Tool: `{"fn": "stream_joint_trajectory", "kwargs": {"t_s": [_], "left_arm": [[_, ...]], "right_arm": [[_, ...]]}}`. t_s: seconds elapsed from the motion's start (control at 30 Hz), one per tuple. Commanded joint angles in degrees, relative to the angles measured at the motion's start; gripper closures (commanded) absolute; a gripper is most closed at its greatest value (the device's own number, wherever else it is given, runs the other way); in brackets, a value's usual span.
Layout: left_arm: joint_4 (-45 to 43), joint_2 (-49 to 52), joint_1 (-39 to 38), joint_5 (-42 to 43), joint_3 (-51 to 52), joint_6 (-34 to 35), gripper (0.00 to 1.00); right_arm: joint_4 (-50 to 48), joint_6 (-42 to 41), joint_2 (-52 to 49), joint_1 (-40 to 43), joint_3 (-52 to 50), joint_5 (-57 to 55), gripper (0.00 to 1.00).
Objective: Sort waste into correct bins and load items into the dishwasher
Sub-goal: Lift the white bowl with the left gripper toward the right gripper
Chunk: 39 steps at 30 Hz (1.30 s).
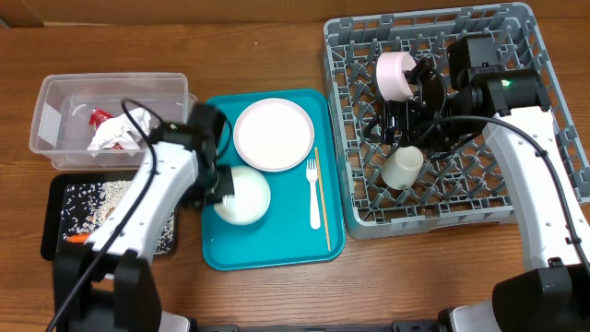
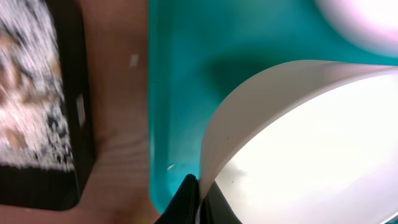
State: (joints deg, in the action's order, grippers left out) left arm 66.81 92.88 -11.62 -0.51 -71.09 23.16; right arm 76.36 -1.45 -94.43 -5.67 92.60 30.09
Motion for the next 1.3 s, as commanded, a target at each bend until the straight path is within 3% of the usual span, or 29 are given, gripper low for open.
{"fn": "stream_joint_trajectory", "kwargs": {"t_s": [0.0, 0.1, 0.23, 0.47, 0.6, 0.9, 1.07, 1.27], "left_arm": [[1.11, -4.94, -0.09, 7.10, -9.05, -1.99, 0.96], [1.11, -6.51, -0.57, 12.26, -13.64, -1.97, 0.96], [0.55, -7.08, -3.28, 12.79, -16.33, -1.27, 0.96], [-4.42, -7.04, -9.75, 12.74, -16.41, 0.24, 0.95], [-7.39, -7.04, -11.58, 12.96, -16.41, 0.37, 0.93], [-7.50, -7.04, -11.56, 21.05, -16.50, 0.61, 0.91], [-7.26, -7.04, -10.38, 28.83, -16.98, 0.63, 0.92], [-6.71, -7.04, -7.34, 31.95, -17.70, 0.61, 0.92]], "right_arm": [[-0.15, 0.68, 0.98, 0.17, 0.26, 2.93, 0.00], [0.09, 4.26, 1.01, 0.17, 0.26, 9.44, 0.00], [0.48, 6.47, 0.98, 0.15, 0.26, 17.18, 0.00], [0.48, 6.49, 0.98, -0.87, 0.26, 19.17, 0.00], [0.76, 10.91, 0.98, -2.82, 0.26, 22.14, 0.00], [-0.26, 19.78, 0.98, -8.24, 0.24, 21.90, 0.00], [-1.79, 19.91, 0.98, -9.35, 0.24, 21.42, 0.00], [-1.92, 19.93, 1.01, -9.38, 0.24, 20.74, 0.00]]}}
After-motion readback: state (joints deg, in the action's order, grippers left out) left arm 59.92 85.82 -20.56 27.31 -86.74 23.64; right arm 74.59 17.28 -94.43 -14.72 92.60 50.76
